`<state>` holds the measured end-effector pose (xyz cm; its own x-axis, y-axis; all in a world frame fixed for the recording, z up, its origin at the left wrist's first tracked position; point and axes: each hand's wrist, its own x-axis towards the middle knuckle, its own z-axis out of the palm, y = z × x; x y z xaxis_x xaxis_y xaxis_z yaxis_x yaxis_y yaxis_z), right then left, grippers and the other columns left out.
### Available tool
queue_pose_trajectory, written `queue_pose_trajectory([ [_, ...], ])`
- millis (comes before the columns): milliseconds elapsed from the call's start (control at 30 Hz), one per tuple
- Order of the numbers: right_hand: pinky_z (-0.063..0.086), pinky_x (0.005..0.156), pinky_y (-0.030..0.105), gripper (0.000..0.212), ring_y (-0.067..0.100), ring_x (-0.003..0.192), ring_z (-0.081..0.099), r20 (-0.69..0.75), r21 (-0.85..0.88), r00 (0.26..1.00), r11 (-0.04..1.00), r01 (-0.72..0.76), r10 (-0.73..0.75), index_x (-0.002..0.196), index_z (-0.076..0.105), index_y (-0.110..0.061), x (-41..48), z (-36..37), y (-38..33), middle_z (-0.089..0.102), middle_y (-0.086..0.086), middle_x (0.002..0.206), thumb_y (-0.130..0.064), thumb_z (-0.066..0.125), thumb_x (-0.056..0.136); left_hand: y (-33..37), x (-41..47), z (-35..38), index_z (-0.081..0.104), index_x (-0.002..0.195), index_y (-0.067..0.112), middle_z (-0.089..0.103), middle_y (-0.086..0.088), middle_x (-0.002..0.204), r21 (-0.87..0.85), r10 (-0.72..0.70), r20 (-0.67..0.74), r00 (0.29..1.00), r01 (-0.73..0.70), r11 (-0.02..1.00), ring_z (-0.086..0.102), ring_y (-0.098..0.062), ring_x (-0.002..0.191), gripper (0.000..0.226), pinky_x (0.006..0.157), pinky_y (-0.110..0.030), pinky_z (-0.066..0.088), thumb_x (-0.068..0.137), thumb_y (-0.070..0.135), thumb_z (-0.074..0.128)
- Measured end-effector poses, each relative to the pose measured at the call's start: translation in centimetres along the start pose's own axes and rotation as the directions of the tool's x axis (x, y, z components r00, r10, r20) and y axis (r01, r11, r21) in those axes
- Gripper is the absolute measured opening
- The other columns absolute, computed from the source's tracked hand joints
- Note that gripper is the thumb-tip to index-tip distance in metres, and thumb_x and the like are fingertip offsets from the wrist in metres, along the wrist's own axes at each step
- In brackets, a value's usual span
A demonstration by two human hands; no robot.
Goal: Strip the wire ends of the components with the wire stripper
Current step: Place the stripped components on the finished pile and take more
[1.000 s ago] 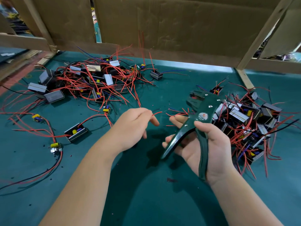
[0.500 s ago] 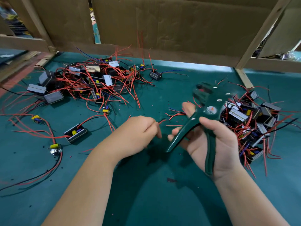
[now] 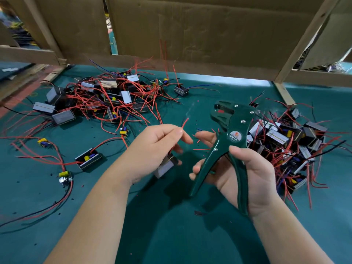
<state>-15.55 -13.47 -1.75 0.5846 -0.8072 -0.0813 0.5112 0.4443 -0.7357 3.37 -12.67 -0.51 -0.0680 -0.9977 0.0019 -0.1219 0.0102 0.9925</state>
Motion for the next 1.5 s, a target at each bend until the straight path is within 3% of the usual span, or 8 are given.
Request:
queue_pose_trajectory([
  [233, 0.055, 0.072, 0.051, 0.097, 0.038, 0.073, 0.063, 0.032, -0.030, 0.999, 0.999, 0.024, -0.023, 0.141, 0.045, -0.007, 0.0, 0.8, 0.1, 0.063, 0.024, 0.084, -0.025, 0.085, 0.054, -0.7, 0.1, 0.4, 0.069, 0.079, 0.028, 0.062, 0.001, 0.052, 0.347, -0.059, 0.117, 0.991, 0.015, 0.938, 0.062, -0.012, 0.047, 0.029, 0.053, -0.020, 0.046, 0.099, 0.029, 0.048],
  [500, 0.057, 0.068, 0.048, 0.065, 0.034, 0.068, 0.066, -0.190, -0.053, 0.962, 0.981, 0.189, -0.196, 0.139, 0.044, -0.008, 0.1, -0.3, -1.0, 0.063, 0.015, 0.088, -0.016, 0.050, 0.075, -1.2, 0.1, -0.8, 0.069, 0.075, 0.021, 0.062, 0.000, 0.051, 0.457, -0.189, 0.009, 0.982, 0.164, 0.874, 0.065, -0.017, 0.046, 0.032, 0.040, -0.012, 0.037, 0.097, 0.027, 0.047],
  [633, 0.058, 0.067, 0.047, 0.056, 0.033, 0.068, 0.066, -0.136, -0.038, 0.982, 0.991, 0.130, -0.134, 0.125, 0.049, -0.007, -0.1, -0.6, -1.4, 0.064, 0.014, 0.125, -0.020, 0.055, 0.071, -1.2, 0.6, -0.9, 0.072, 0.075, 0.029, 0.062, 0.005, 0.060, 0.254, -0.043, -0.147, 0.988, 0.080, 0.964, 0.064, -0.011, 0.058, 0.032, 0.050, -0.018, 0.044, 0.098, 0.030, 0.050],
  [967, 0.052, 0.072, 0.051, 0.074, 0.040, 0.074, 0.064, 0.205, -0.097, 0.963, 0.983, -0.156, 0.173, 0.128, 0.057, 0.001, -0.4, 0.3, 0.3, 0.062, 0.028, 0.081, -0.031, 0.080, 0.065, -0.2, 1.0, 0.4, 0.066, 0.079, 0.009, 0.062, 0.003, 0.059, -0.362, -0.116, -0.278, 0.954, 0.007, 0.932, 0.063, -0.010, 0.049, 0.022, 0.046, -0.017, 0.051, 0.096, 0.017, 0.054],
  [1133, 0.054, 0.069, 0.053, 0.075, 0.039, 0.070, 0.065, 0.068, -0.093, 0.997, 0.995, -0.036, 0.043, 0.127, 0.057, 0.001, -0.2, 0.6, 0.9, 0.062, 0.031, 0.075, -0.018, 0.081, 0.059, -0.1, 0.9, 0.1, 0.070, 0.089, 0.009, 0.071, -0.002, 0.074, -0.400, -0.073, -0.297, 0.952, -0.055, 0.915, 0.070, -0.016, 0.066, 0.022, 0.057, -0.022, 0.055, 0.098, 0.016, 0.051],
  [1233, 0.054, 0.072, 0.057, 0.048, 0.038, 0.073, 0.067, -0.163, -0.227, 0.945, 0.943, 0.245, -0.284, 0.115, 0.058, 0.000, -0.1, 0.2, 0.9, 0.068, 0.023, 0.075, -0.004, 0.065, 0.068, -0.6, 1.1, -1.5, 0.070, 0.094, 0.019, 0.070, 0.009, 0.085, 0.072, 0.143, -0.560, 0.816, -0.124, 0.990, 0.067, -0.011, 0.081, 0.018, 0.070, -0.024, 0.053, 0.096, 0.012, 0.053],
  [1333, 0.051, 0.084, 0.064, 0.029, 0.039, 0.083, 0.069, -0.315, -0.474, 0.786, 0.806, 0.355, -0.532, 0.097, 0.066, -0.013, -0.1, -0.8, 0.2, 0.072, 0.015, 0.079, -0.012, 0.070, 0.069, -1.5, 1.0, -3.3, 0.066, 0.109, 0.016, 0.059, 0.002, 0.107, 0.616, 0.437, -0.613, 0.658, 0.052, 0.786, 0.054, -0.020, 0.107, 0.026, 0.096, -0.033, 0.040, 0.088, 0.008, 0.056],
  [1500, 0.039, 0.104, 0.063, 0.119, 0.035, 0.123, 0.055, -0.436, -0.538, 0.704, 0.789, 0.297, -0.561, 0.146, 0.021, 0.006, 0.2, -1.2, -0.8, 0.051, 0.027, 0.137, -0.040, 0.079, 0.053, -2.8, 1.1, -5.0, 0.040, 0.142, 0.023, 0.028, -0.016, 0.150, 0.503, 0.082, -0.755, 0.650, 0.495, 0.709, 0.022, -0.034, 0.137, 0.053, 0.110, -0.045, 0.020, 0.091, 0.020, 0.052],
])
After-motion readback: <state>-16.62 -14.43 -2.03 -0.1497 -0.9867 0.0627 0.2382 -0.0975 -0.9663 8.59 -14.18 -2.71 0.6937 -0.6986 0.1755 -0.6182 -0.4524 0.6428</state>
